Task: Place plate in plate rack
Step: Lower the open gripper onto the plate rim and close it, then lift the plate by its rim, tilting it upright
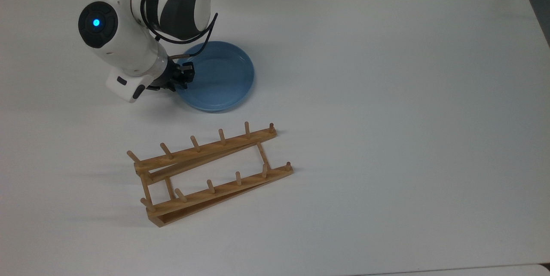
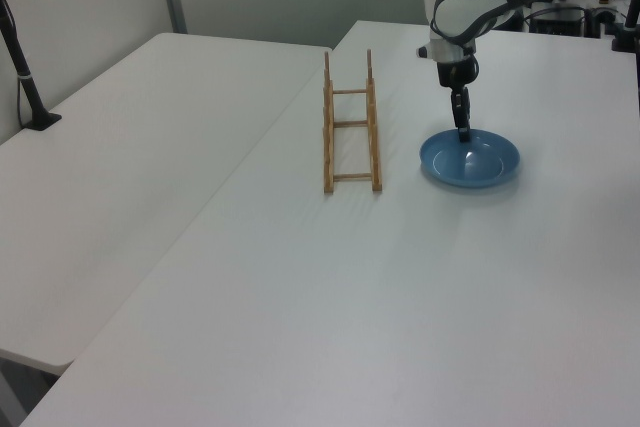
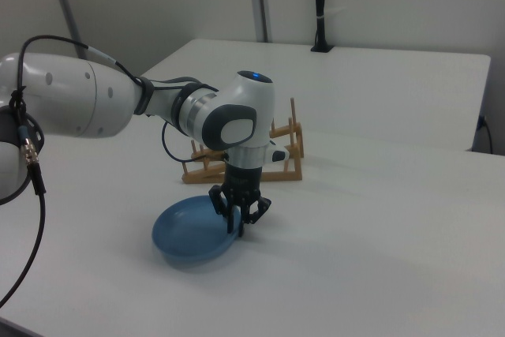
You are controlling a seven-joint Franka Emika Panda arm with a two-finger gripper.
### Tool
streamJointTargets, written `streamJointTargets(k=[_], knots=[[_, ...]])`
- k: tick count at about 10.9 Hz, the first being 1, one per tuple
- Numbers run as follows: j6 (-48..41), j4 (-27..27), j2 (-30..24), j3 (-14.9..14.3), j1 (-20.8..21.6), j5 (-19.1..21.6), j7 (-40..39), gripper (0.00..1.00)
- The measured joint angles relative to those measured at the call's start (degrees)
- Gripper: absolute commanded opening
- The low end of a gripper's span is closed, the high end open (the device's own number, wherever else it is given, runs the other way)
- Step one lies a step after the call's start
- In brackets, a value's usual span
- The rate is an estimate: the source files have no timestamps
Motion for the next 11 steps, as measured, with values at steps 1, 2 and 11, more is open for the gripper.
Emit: streamJointTargets(k=[1, 2, 11], knots=[[0.0, 0.0, 0.0, 0.0, 0.0, 0.0, 0.0, 0.0], [0.0, 0.1, -0.3, 0.0, 0.1, 0.1, -0.3, 0.0], [-7.4, 7.2, -6.3, -2.7, 1.3, 0.0, -1.4, 0.0]])
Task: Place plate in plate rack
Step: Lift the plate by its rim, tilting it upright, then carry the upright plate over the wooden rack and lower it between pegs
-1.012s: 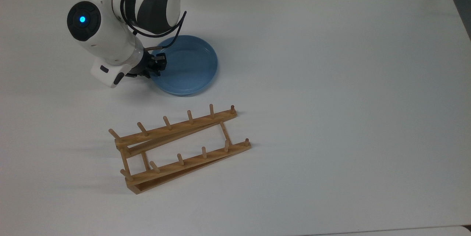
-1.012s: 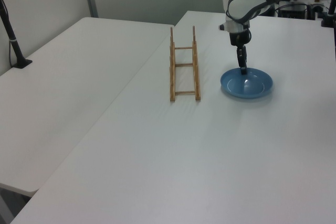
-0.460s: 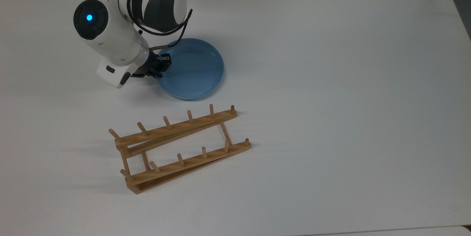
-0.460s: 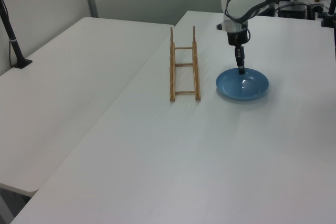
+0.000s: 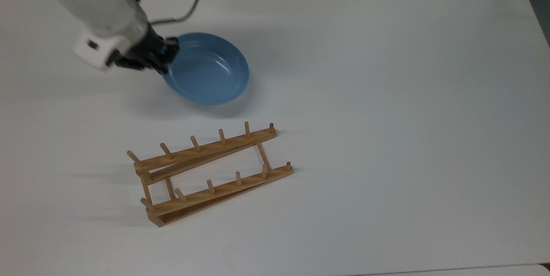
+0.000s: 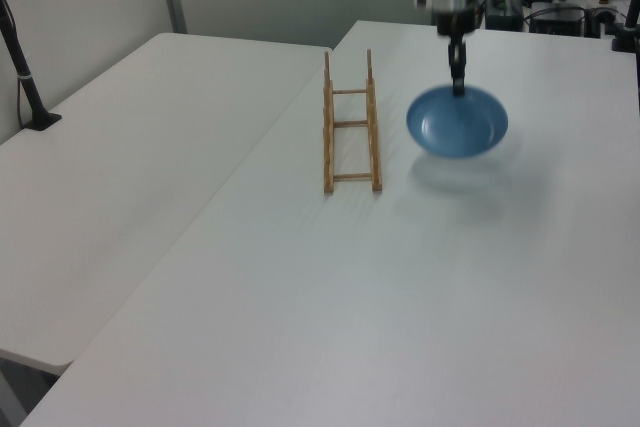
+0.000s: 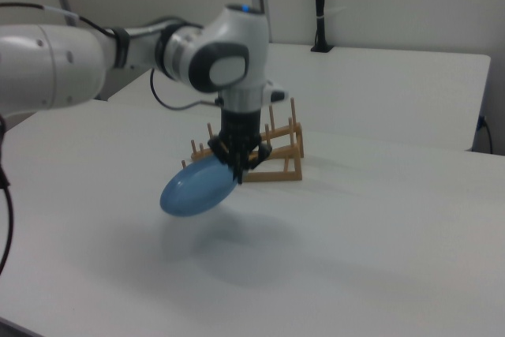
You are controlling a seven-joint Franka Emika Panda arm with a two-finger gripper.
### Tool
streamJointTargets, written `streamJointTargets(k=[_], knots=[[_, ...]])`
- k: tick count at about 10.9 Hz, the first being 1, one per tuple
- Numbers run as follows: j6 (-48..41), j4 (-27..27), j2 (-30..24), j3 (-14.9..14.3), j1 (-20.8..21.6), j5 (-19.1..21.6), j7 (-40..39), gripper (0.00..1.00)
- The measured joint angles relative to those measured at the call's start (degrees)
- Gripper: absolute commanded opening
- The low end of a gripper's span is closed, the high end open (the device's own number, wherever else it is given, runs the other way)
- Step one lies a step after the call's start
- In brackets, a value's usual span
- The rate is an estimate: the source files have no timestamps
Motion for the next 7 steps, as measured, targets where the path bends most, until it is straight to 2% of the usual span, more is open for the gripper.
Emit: streamJointTargets(k=[1, 3, 5, 7], knots=[[-0.9, 1.2, -2.1, -0.6, 0.0, -1.0, -0.6, 0.0], [-0.9, 3.3, -4.9, -0.5, 1.2, -8.3, -1.1, 0.0], [0.3, 7.7, -5.6, -0.5, 4.3, -15.6, -0.8, 0.0], [5.6, 9.4, -5.7, -0.4, 8.0, -24.9, 8.0, 0.0]])
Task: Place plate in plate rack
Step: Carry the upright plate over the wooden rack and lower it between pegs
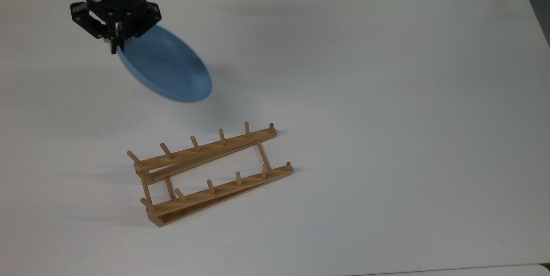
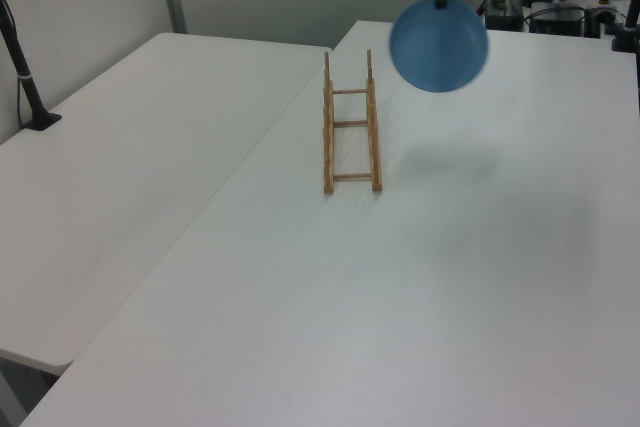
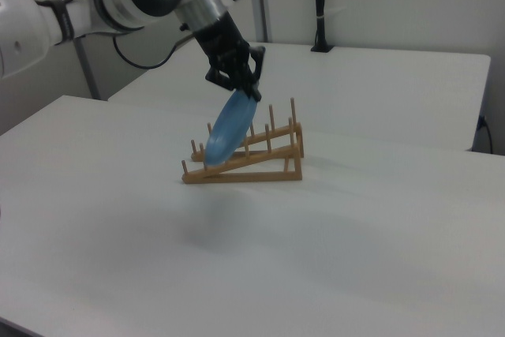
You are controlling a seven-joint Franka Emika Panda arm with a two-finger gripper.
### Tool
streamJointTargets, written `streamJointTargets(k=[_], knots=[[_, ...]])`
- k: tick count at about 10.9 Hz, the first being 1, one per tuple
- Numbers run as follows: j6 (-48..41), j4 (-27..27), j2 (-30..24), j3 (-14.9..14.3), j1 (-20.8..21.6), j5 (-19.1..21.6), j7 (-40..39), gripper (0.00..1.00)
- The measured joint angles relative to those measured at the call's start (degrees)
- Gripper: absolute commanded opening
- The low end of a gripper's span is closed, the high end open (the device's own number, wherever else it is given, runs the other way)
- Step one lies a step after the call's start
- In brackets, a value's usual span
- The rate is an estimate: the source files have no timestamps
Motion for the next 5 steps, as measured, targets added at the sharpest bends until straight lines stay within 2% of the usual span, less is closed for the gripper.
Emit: streamJointTargets(k=[2, 3, 5], knots=[[4.7, 0.0, 0.4, 0.2, 4.5, -10.6, 12.4, 0.0], [6.1, 0.0, 1.0, 0.3, 6.8, -14.5, 18.1, 0.0], [9.8, 0.0, 3.1, 0.3, 10.2, -19.1, 25.9, 0.0]])
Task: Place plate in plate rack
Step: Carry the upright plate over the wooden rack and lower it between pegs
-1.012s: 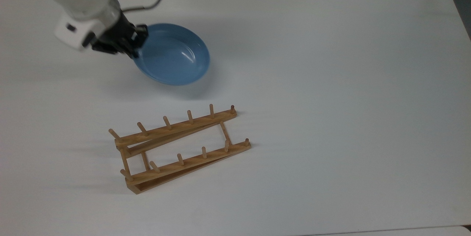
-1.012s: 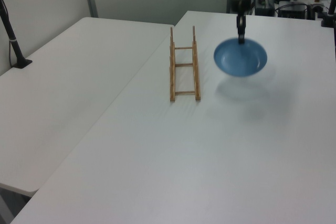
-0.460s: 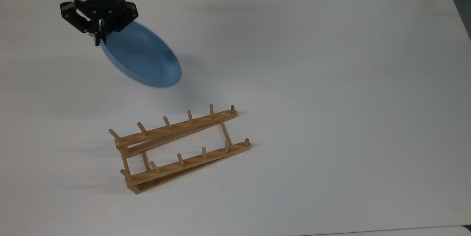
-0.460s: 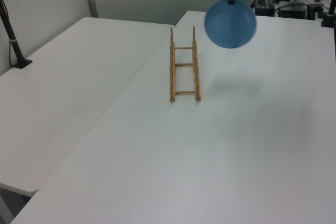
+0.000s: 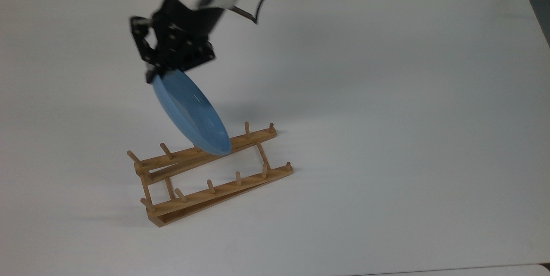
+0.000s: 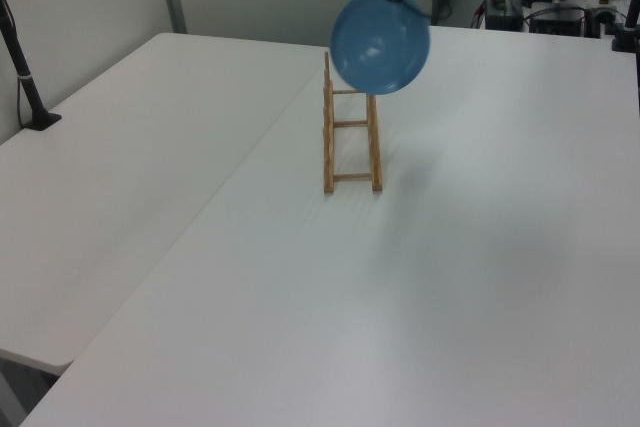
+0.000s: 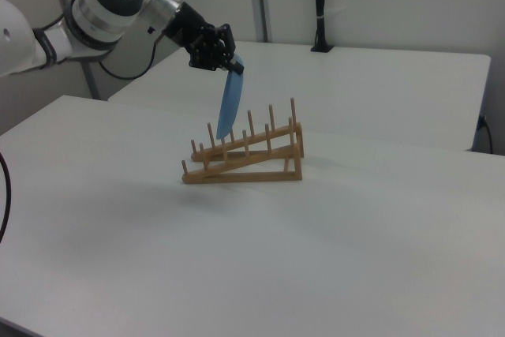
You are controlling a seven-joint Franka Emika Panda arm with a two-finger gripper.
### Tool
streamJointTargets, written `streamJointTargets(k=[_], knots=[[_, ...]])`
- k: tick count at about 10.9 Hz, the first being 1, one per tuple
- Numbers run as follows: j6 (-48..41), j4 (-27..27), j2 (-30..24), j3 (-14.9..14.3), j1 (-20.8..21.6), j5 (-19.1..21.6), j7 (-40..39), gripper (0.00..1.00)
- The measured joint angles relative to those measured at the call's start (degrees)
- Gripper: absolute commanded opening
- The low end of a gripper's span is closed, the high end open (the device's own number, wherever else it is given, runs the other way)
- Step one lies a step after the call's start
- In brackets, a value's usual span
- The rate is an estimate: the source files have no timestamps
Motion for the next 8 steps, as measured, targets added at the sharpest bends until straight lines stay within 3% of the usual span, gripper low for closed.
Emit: streamJointTargets(k=[3, 8], knots=[[0.7, 0.2, 1.9, 0.0, 3.1, -5.0, 7.1, 0.0], [0.6, 0.2, 4.0, 0.2, 4.7, -7.4, 11.0, 0.0]])
